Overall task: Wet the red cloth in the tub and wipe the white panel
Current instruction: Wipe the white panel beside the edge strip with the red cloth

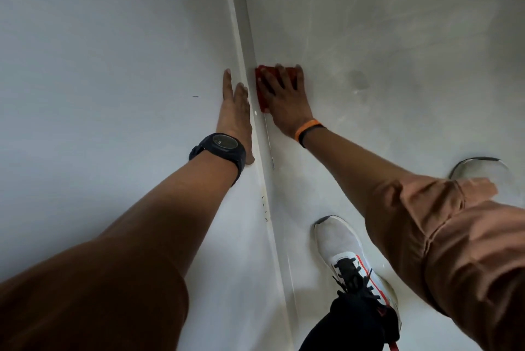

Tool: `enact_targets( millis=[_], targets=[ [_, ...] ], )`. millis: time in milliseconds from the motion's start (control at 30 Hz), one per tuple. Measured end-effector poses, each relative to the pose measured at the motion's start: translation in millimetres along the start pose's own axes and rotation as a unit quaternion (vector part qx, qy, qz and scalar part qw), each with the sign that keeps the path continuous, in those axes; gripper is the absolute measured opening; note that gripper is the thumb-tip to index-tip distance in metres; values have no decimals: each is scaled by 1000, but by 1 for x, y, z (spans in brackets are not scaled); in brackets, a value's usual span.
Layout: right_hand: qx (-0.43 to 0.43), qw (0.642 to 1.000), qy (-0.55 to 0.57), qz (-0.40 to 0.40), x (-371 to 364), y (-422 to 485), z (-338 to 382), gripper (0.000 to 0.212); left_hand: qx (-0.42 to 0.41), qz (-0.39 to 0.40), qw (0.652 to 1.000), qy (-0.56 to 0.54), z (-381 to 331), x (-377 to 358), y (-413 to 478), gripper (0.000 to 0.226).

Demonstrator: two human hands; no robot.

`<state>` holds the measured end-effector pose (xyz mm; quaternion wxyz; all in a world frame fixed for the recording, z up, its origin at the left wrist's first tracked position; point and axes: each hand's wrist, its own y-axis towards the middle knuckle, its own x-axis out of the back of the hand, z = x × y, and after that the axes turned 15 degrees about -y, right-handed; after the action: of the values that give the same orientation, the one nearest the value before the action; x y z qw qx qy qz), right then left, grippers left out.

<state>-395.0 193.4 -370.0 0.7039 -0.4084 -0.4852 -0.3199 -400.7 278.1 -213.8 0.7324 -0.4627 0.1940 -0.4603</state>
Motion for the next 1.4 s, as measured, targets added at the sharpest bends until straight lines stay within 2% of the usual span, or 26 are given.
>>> enact_targets(
  millis=[100,267,333,433,567,667,767,900,967,1100,1200,1267,1400],
  targets=[
    [11,1000,0,-8,-18,-49,15,62,0,-6,1000,-5,-1,-1,0,123],
    [80,996,-26,37,-35,-121,32,64,4,-17,1000,-7,-1,-4,1,127],
    [91,994,-43,39,-32,-103,25,63,2,-15,1000,-3,0,-4,1,127],
    [42,998,-43,23,-13,-44,9,67,-1,-13,1000,-2,-3,-3,1,126],
    [10,997,-55,54,19,8,2,73,6,-9,1000,-5,-3,-3,2,127],
    [19,997,-52,50,15,-19,7,71,3,-7,1000,-3,-3,-3,1,126],
    [48,996,-46,54,-10,-83,23,67,5,-14,1000,-3,-5,-3,0,126],
    [86,992,-52,82,-35,-136,40,62,16,-19,1000,-5,-5,-5,0,132],
    [79,992,-64,69,-36,-124,34,66,13,-18,1000,-3,-6,-5,0,132],
    [5,999,-29,23,-12,-45,17,64,9,-16,1000,-5,-7,-5,1,130],
    [-20,999,-26,37,10,0,8,63,10,-10,1000,-3,-8,-5,3,131],
    [-30,998,-32,37,11,-4,11,62,10,-7,1000,-4,-9,-5,3,130],
    [-7,999,-24,41,-9,-73,32,66,6,-16,1000,-14,-10,-5,0,128]
  ],
)
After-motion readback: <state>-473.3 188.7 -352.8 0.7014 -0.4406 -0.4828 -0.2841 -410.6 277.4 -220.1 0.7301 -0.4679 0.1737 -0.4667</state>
